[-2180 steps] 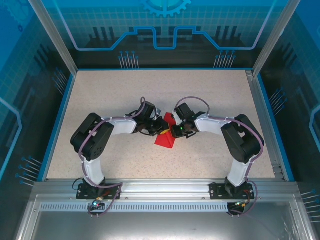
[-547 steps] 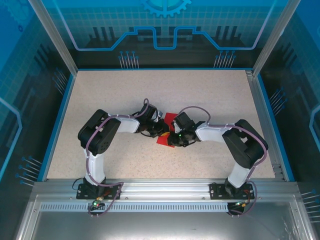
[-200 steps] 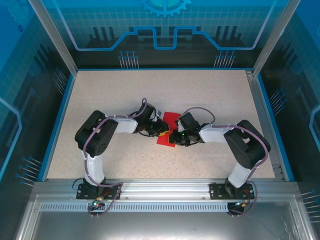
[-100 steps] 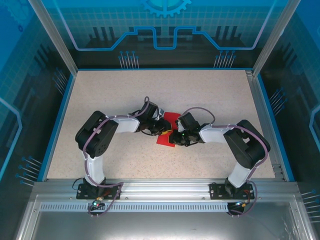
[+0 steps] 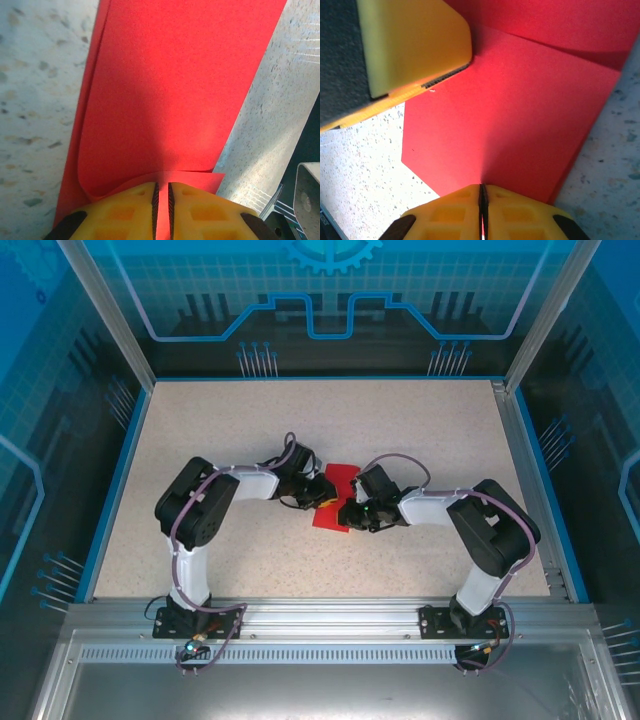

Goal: Fold a paper plane with a square sheet of paper (pick it up from the middle)
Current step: Fold the triangle a second time at the center of the table.

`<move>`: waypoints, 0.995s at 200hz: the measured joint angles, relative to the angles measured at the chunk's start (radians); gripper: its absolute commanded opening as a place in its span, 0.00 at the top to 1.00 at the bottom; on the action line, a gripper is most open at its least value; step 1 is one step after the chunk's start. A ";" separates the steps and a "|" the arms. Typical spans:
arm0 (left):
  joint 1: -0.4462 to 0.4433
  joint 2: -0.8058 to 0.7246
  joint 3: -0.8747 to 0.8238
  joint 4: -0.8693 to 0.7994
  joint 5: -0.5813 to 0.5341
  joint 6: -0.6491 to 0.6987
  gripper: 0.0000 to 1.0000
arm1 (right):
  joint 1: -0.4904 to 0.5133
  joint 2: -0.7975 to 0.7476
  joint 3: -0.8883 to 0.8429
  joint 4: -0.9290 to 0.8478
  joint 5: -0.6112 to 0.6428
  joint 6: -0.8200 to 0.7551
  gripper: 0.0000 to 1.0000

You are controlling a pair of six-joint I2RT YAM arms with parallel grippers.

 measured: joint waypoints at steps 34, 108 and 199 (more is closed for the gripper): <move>0.025 0.000 0.001 -0.006 0.008 0.000 0.83 | 0.000 0.000 0.005 -0.005 0.010 -0.004 0.92; 0.101 0.000 0.011 -0.035 0.042 0.016 0.81 | -0.004 0.039 0.067 -0.058 -0.001 -0.042 0.93; 0.166 0.019 0.063 -0.113 0.042 0.068 0.80 | -0.017 0.040 0.112 -0.200 -0.029 -0.086 0.92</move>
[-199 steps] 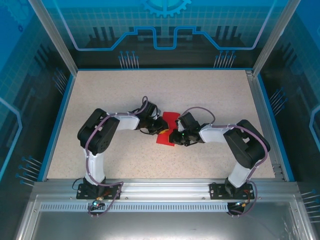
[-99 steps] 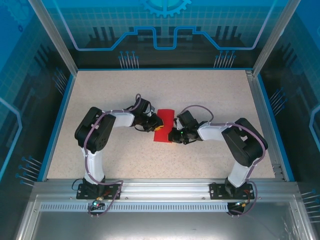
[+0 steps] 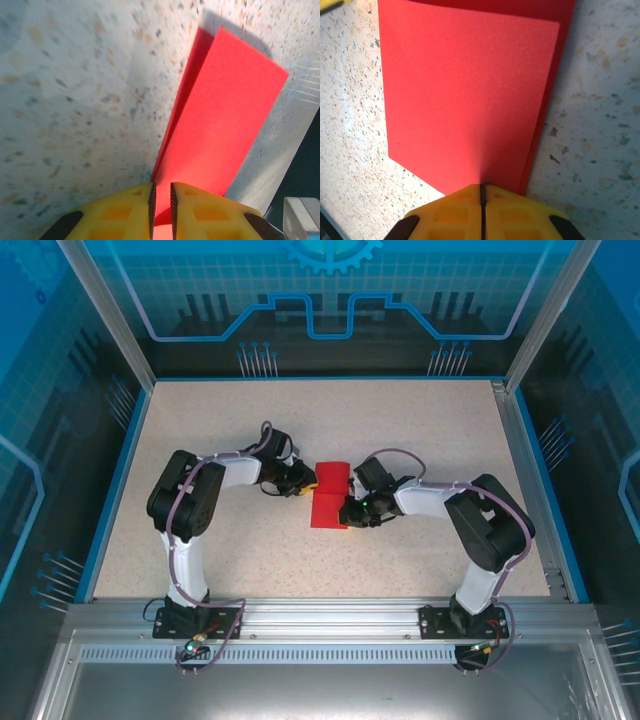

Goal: Fold a paper plane with a square sheet of paper (pick it up from the middle)
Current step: Fold the triangle a second time at the center of the table.

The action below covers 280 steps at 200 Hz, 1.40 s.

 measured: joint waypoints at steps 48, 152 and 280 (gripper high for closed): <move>0.017 -0.072 -0.013 -0.006 -0.016 0.002 0.78 | -0.004 0.010 0.019 -0.031 -0.011 0.004 0.91; -0.108 0.016 -0.008 0.061 0.046 -0.008 0.81 | -0.004 -0.022 0.019 -0.011 -0.031 0.031 0.86; -0.109 0.018 0.003 0.037 0.023 0.000 0.83 | -0.009 0.045 0.005 0.089 -0.085 0.042 0.85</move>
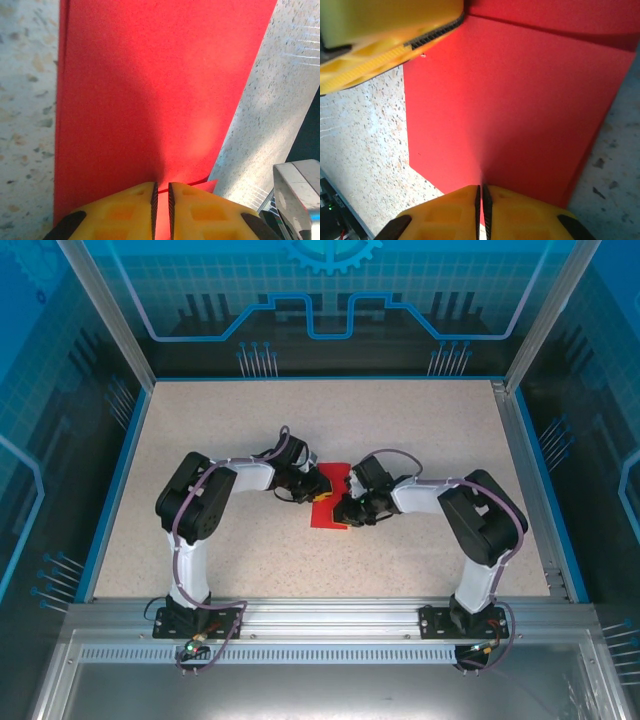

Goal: Fold a paper plane with a square sheet of paper (pick it up from the middle)
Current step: Fold the triangle a second time at the center of the table.

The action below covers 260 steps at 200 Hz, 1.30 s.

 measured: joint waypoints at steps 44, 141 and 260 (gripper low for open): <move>0.002 0.000 0.000 -0.003 -0.007 0.000 0.84 | -0.005 -0.070 -0.106 0.077 -0.005 0.000 0.83; 0.009 -0.001 0.000 0.005 0.001 0.003 0.80 | -0.084 -0.261 -0.267 0.063 0.005 0.031 0.67; 0.008 -0.010 0.016 -0.013 0.000 0.003 0.72 | -0.107 -0.019 -0.026 0.083 -0.005 0.077 0.72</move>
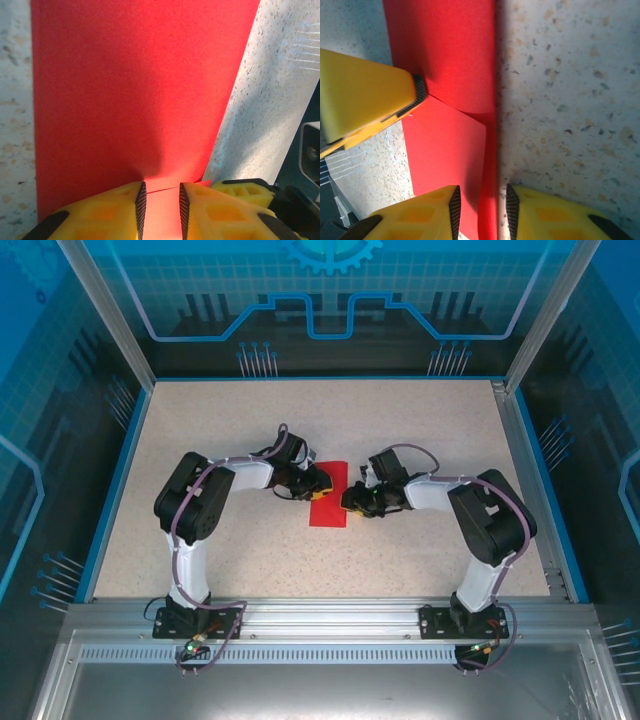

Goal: Fold a paper plane with a square sheet of paper (pick it up from the middle)
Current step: Fold the triangle a second time at the center of the table, then turn over the paper at the center of the table.

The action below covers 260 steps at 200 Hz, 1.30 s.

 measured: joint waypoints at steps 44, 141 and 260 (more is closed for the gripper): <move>0.000 0.000 0.002 -0.008 0.000 0.000 0.72 | -0.003 0.013 0.001 0.034 -0.031 0.015 0.71; 0.000 -0.002 0.002 -0.023 -0.002 0.000 0.71 | -0.005 0.040 0.001 0.097 -0.063 0.029 0.73; 0.045 -0.318 -0.083 -0.064 -0.169 -0.005 0.59 | -0.010 0.006 0.061 0.084 -0.126 -0.065 0.92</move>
